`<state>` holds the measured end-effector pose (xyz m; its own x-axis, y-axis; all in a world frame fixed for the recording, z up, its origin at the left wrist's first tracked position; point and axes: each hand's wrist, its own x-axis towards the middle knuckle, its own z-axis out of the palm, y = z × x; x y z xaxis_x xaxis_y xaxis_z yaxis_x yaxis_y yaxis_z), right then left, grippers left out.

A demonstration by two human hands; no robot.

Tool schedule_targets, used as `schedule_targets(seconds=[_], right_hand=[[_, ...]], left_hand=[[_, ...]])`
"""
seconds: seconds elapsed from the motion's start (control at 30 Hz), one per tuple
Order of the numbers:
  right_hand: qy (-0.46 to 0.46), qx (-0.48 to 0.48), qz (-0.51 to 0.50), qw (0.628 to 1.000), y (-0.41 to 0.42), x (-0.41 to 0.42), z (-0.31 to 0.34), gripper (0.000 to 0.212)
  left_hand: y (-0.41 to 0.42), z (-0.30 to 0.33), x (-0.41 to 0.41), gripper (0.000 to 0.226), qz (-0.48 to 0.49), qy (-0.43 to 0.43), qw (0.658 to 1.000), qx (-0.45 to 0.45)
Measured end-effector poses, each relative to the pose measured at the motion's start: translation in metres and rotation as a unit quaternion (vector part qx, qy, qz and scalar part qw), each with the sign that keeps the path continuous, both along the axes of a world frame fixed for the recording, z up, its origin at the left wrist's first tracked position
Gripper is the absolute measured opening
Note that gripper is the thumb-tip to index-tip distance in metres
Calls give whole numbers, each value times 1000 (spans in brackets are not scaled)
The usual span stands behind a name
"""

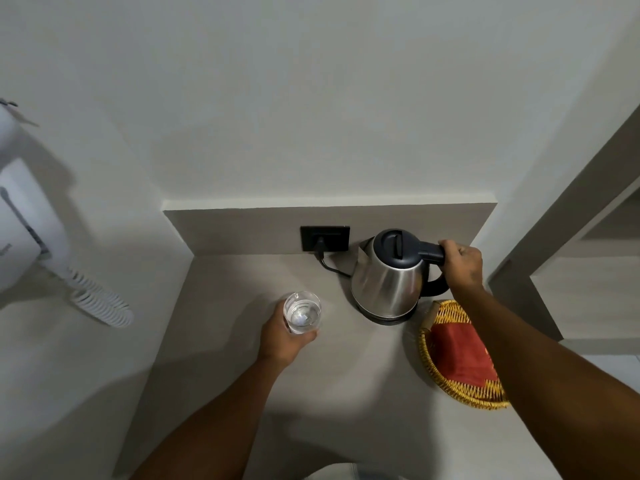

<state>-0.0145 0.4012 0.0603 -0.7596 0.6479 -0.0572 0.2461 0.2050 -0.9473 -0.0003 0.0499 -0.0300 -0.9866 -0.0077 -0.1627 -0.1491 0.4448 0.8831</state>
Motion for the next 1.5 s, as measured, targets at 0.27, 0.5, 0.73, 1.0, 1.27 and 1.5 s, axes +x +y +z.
schedule_targets(seconds=[0.27,0.5,0.73,1.0,1.27,1.5], right_hand=[[-3,33,36,999,2,-9,2,38],[9,45,27,999,7,-13,-1,39],[26,44,-2,999,10,3,-11,40],[16,75,22,997,10,3,-13,46],[8,92,43,995,3,17,-11,44],[-70,141,-19,987,-18,88,-62,68]], left_hand=[[0,-3,-1,84,-1,3,1000,8],[0,-1,-2,83,-5,5,1000,7],[-1,-4,-2,83,-5,3,1000,9],[-2,-9,-4,83,-8,7,1000,15],[-4,-13,-6,83,-11,11,1000,14],[-4,-15,-7,86,-22,17,1000,9]])
